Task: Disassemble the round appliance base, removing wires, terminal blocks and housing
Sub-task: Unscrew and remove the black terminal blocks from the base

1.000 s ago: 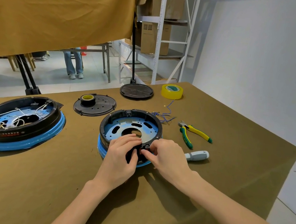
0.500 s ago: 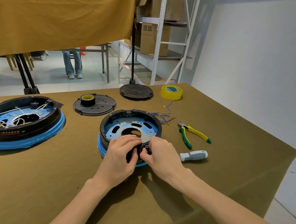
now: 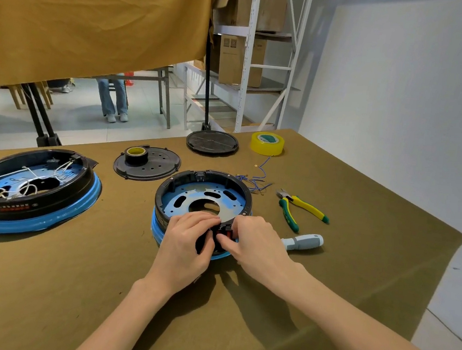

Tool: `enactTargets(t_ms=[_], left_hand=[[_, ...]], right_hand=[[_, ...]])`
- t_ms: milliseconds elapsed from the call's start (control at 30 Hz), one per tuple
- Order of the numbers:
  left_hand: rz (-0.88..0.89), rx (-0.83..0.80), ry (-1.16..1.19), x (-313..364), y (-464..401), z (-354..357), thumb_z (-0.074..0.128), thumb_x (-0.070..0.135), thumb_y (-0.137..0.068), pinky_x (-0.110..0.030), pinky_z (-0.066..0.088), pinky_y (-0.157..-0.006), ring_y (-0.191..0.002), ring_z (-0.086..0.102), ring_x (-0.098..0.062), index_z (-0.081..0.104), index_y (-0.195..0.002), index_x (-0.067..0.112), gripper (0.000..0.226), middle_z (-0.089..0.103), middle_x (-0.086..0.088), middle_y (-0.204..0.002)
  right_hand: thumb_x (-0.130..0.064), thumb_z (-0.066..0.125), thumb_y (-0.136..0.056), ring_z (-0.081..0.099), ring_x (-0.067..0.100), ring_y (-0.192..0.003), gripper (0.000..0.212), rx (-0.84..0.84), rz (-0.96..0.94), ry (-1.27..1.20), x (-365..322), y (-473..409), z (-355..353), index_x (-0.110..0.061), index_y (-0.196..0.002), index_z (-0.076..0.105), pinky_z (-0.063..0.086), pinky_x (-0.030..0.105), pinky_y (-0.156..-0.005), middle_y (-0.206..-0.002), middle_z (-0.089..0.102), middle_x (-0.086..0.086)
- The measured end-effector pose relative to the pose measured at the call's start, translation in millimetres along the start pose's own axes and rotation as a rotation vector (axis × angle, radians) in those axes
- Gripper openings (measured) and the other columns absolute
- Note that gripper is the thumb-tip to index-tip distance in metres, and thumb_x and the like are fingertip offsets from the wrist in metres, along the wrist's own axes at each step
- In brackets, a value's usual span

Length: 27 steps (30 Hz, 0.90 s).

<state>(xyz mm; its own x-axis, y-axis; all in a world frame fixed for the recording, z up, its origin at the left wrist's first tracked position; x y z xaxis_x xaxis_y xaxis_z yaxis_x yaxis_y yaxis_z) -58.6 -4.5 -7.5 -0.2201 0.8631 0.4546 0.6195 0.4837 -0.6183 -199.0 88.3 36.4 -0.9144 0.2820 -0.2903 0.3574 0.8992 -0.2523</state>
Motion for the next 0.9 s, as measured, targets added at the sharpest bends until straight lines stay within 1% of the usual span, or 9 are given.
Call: enactTargets(t_ms=[133, 267, 333, 433, 567, 667, 767, 833, 900], left_hand=[[0.005, 0.02, -0.007, -2, 0, 3, 0.076, 0.01, -0.089, -0.018, 0.031, -0.11, -0.122, 0.055, -0.001, 0.072, -0.126, 0.02, 0.038, 0.073, 0.005, -0.125], [0.024, 0.036, -0.016, -5, 0, 6, 0.074, 0.012, -0.089, -0.013, 0.029, -0.111, -0.122, 0.058, -0.003, 0.072, -0.126, 0.021, 0.038, 0.073, 0.007, -0.124], [0.032, 0.058, -0.013, -5, -1, 7, 0.072, 0.013, -0.089, -0.012, 0.029, -0.111, -0.122, 0.057, -0.003, 0.073, -0.125, 0.02, 0.037, 0.072, 0.007, -0.124], [0.029, 0.081, -0.013, -5, -2, 8, 0.063, 0.022, -0.092, -0.012, 0.031, -0.11, -0.122, 0.057, -0.001, 0.073, -0.125, 0.021, 0.035, 0.072, 0.01, -0.123], [0.029, 0.087, -0.02, -7, -1, 9, 0.059, 0.028, -0.093, -0.01, 0.03, -0.11, -0.121, 0.056, 0.0, 0.073, -0.124, 0.021, 0.035, 0.072, 0.01, -0.122], [0.025, 0.083, -0.021, -8, -1, 9, 0.055, 0.032, -0.095, -0.011, 0.03, -0.111, -0.121, 0.058, -0.001, 0.073, -0.124, 0.021, 0.036, 0.072, 0.01, -0.123], [0.03, 0.078, -0.02, -9, 0, 9, 0.056, 0.032, -0.095, -0.011, 0.031, -0.111, -0.121, 0.058, 0.0, 0.073, -0.125, 0.022, 0.036, 0.071, 0.012, -0.123], [0.025, 0.084, -0.015, -9, -1, 10, 0.056, 0.032, -0.095, -0.012, 0.032, -0.11, -0.121, 0.058, 0.001, 0.073, -0.124, 0.023, 0.035, 0.071, 0.012, -0.122], [0.017, 0.086, -0.011, -8, -2, 11, 0.056, 0.032, -0.094, -0.012, 0.032, -0.11, -0.12, 0.058, 0.001, 0.073, -0.123, 0.022, 0.035, 0.072, 0.012, -0.121]], right_hand=[[-0.043, 0.059, -0.094, 0.057, 0.009, -0.067, 0.026, 0.0, -0.017, -0.151, 1, 14, -9, -0.022, -0.079, 0.057, 0.042, 0.019, -0.054, -0.074, 0.062, -0.008], [-0.044, 0.061, -0.087, 0.055, 0.007, -0.059, 0.025, 0.131, -0.01, -0.253, 18, 20, -22, -0.027, -0.07, 0.056, 0.042, 0.018, -0.051, -0.063, 0.058, -0.009], [-0.037, 0.066, -0.09, 0.053, 0.007, -0.059, 0.025, 0.206, 0.047, -0.232, 42, 7, -25, -0.021, -0.073, 0.058, 0.039, 0.019, -0.052, -0.065, 0.059, -0.008], [-0.034, 0.068, -0.091, 0.058, 0.015, -0.071, 0.022, 0.229, 0.133, -0.056, 79, -16, -19, -0.017, -0.08, 0.058, 0.046, 0.028, -0.059, -0.076, 0.063, -0.004], [-0.032, 0.069, -0.092, 0.062, 0.02, -0.085, 0.017, 0.178, 0.079, 0.159, 105, -42, 1, -0.019, -0.095, 0.059, 0.041, 0.028, -0.062, -0.094, 0.062, -0.001], [-0.027, 0.07, -0.092, 0.063, 0.024, -0.094, 0.02, 0.109, 0.095, 0.148, 109, -59, 10, -0.017, -0.106, 0.059, 0.051, 0.032, -0.07, -0.104, 0.06, 0.002], [-0.03, 0.072, -0.09, 0.062, 0.021, -0.102, 0.033, 0.09, 0.156, 0.04, 110, -58, 14, -0.021, -0.119, 0.058, 0.051, 0.03, -0.074, -0.114, 0.06, 0.0], [-0.034, 0.073, -0.09, 0.062, 0.016, -0.097, 0.039, 0.13, 0.153, 0.012, 113, -43, 13, -0.024, -0.123, 0.055, 0.051, 0.028, -0.072, -0.113, 0.058, -0.005], [-0.04, 0.068, -0.092, 0.059, 0.009, -0.085, 0.029, 0.183, 0.095, 0.013, 116, -24, 11, -0.028, -0.115, 0.055, 0.051, 0.026, -0.068, -0.1, 0.057, -0.011]])
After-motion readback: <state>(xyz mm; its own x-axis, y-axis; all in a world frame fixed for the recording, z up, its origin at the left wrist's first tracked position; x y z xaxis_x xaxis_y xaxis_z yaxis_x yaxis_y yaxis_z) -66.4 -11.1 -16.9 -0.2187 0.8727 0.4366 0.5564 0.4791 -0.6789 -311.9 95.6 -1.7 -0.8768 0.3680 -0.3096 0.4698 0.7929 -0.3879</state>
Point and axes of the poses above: each hand's wrist, its own y-axis away from the middle knuckle, its own z-axis out of the palm, x = y × z, the point moved 1 cm from there along -y, towards the middle knuckle
